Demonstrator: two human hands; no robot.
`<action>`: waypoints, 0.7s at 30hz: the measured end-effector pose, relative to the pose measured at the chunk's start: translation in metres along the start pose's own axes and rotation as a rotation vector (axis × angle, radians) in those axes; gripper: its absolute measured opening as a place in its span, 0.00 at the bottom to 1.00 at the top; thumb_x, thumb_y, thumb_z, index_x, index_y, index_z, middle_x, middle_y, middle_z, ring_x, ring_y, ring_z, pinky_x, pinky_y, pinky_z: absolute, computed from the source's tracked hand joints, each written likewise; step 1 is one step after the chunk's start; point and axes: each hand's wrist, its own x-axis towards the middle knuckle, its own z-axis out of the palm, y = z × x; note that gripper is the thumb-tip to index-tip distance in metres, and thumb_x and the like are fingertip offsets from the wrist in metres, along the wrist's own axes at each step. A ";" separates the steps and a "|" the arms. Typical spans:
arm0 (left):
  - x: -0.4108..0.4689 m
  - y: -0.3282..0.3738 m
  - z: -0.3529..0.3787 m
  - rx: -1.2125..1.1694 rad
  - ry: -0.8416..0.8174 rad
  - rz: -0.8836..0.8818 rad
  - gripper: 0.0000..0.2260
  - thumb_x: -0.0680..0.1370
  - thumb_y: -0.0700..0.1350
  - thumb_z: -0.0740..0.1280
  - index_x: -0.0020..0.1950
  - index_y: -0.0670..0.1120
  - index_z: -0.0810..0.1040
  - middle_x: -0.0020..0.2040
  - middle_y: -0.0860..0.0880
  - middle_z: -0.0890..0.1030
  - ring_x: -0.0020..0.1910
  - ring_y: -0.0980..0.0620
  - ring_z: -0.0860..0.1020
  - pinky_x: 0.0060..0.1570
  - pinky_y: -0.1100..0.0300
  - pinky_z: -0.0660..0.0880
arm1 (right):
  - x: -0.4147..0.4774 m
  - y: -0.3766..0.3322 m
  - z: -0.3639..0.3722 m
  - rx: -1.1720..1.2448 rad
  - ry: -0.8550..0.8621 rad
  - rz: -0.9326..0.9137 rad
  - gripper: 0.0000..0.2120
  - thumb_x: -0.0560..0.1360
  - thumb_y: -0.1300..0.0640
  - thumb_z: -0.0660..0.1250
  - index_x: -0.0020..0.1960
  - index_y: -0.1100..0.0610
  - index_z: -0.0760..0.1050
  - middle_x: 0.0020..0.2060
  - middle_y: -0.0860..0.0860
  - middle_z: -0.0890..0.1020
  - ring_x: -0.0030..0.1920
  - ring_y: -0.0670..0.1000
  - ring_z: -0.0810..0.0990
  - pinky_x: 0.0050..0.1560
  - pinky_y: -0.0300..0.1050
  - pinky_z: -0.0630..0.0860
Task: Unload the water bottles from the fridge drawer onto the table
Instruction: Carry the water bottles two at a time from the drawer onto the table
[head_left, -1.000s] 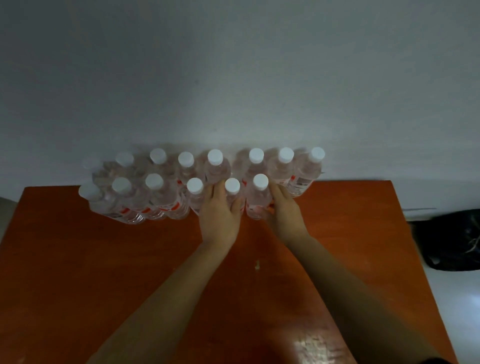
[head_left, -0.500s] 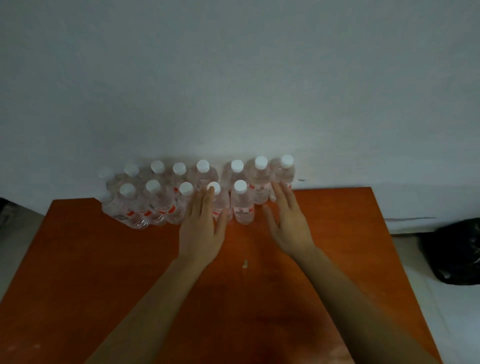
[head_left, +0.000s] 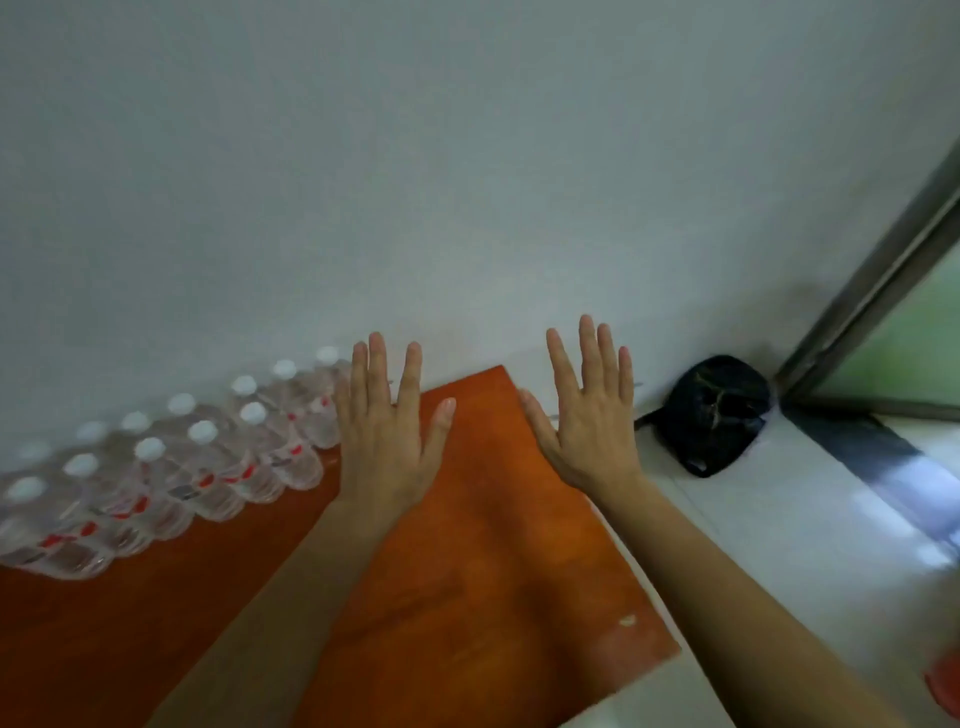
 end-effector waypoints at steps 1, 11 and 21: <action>0.003 0.026 0.005 -0.027 -0.016 0.055 0.32 0.82 0.65 0.46 0.82 0.50 0.50 0.82 0.42 0.44 0.80 0.44 0.40 0.77 0.40 0.45 | -0.013 0.024 -0.017 -0.049 -0.003 0.048 0.35 0.81 0.35 0.52 0.81 0.52 0.49 0.80 0.59 0.46 0.80 0.59 0.42 0.78 0.63 0.46; -0.017 0.275 0.025 -0.317 -0.154 0.701 0.35 0.80 0.68 0.44 0.81 0.51 0.41 0.81 0.42 0.37 0.79 0.44 0.35 0.77 0.39 0.42 | -0.193 0.173 -0.213 -0.467 0.135 0.656 0.39 0.79 0.31 0.48 0.81 0.52 0.47 0.80 0.58 0.46 0.80 0.58 0.41 0.78 0.60 0.44; -0.216 0.447 0.014 -0.567 -0.365 1.297 0.36 0.79 0.69 0.40 0.82 0.49 0.47 0.82 0.41 0.43 0.80 0.43 0.40 0.77 0.39 0.47 | -0.473 0.135 -0.327 -0.798 0.260 1.289 0.39 0.77 0.37 0.60 0.81 0.55 0.52 0.80 0.61 0.49 0.80 0.61 0.47 0.77 0.64 0.50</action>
